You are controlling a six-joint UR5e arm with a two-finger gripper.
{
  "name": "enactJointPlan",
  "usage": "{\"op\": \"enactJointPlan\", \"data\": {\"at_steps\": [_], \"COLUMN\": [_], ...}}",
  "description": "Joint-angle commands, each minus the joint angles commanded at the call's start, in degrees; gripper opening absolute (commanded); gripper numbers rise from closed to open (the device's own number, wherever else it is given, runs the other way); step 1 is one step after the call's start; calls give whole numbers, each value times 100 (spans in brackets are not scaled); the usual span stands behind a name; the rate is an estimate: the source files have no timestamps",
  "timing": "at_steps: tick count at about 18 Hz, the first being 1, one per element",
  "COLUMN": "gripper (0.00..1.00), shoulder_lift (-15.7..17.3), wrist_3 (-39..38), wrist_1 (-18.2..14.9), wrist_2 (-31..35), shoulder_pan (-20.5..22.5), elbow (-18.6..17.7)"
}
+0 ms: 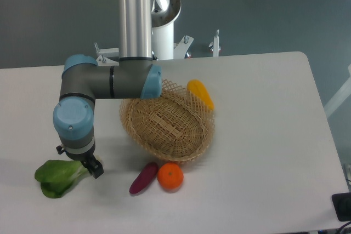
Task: Pick up the green vegetable from the table
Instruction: 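Lower the gripper onto the bok choy stem and close it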
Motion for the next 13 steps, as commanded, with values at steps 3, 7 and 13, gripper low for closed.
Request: {"op": "enactJointPlan", "data": {"at_steps": [3,7,13], "gripper": [100,100,100], "shoulder_lift": [-97,-185,-281], "wrist_3": [0,9,-18], "wrist_1": [0,9,44], "wrist_2": [9,9,17], "shoulder_pan": [-9,-9,-17], "elbow": [-17,0,35]}}
